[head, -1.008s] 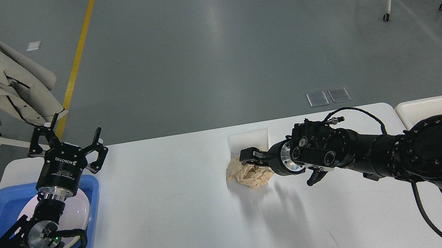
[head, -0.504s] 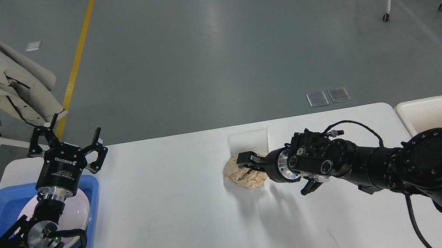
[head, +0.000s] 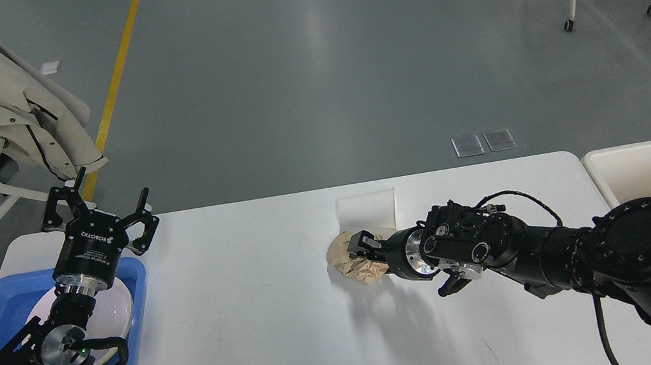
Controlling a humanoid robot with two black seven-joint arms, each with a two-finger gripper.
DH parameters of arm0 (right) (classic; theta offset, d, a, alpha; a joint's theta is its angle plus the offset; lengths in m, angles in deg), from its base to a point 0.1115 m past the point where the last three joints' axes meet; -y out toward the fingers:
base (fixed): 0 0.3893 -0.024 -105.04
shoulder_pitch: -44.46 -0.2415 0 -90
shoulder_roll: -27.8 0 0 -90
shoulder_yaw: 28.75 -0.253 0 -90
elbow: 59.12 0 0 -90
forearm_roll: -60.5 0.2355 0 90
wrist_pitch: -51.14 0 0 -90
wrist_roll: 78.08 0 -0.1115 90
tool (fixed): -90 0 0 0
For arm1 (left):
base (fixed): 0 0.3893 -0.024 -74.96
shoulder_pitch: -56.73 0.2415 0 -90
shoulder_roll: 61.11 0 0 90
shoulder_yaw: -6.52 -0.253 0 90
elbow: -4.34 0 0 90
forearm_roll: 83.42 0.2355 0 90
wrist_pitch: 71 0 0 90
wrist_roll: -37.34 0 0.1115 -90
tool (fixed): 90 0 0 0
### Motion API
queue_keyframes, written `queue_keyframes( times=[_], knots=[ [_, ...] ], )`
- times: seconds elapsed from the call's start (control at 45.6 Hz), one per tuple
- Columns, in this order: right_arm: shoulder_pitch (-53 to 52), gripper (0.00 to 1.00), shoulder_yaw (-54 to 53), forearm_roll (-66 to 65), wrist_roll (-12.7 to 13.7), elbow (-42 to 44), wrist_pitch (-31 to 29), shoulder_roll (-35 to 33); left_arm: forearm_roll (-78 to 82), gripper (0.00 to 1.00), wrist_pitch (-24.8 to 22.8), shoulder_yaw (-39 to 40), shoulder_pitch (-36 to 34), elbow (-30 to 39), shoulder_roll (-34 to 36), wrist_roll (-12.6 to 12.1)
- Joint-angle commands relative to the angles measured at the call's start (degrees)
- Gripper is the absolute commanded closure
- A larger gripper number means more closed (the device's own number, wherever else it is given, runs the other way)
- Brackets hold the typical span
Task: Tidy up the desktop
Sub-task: 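Drag the crumpled paper toward the bin and lift it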
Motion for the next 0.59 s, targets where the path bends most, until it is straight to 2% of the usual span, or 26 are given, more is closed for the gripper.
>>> queue_keyframes(
  times=[0.0,0.022,0.219,0.307,0.57],
  knots=[
    [0.28,0.93,0.12,0.00,-0.43,-0.51,-0.69,-0.22,0.00,0.00,0.00,0.00,0.00,0.00,0.02,0.00],
    [0.28,1.00,0.12,0.00,-0.44,-0.60,-0.69,-0.22,0.00,0.00,0.00,0.00,0.00,0.00,0.02,0.00],
    [-0.25,1.00,0.64,-0.09,-0.44,-2.18,-1.48,-0.48,0.00,0.00,0.00,0.00,0.00,0.00,0.02,0.00],
    [-1.13,1.00,1.61,-0.26,-0.44,-6.12,-2.09,-1.97,0.00,0.00,0.00,0.00,0.00,0.00,0.02,0.00],
    [-13.68,1.00,9.86,-0.53,-0.44,-23.26,-7.36,-21.47,0.00,0.00,0.00,0.00,0.00,0.00,0.02,0.00]
  ],
)
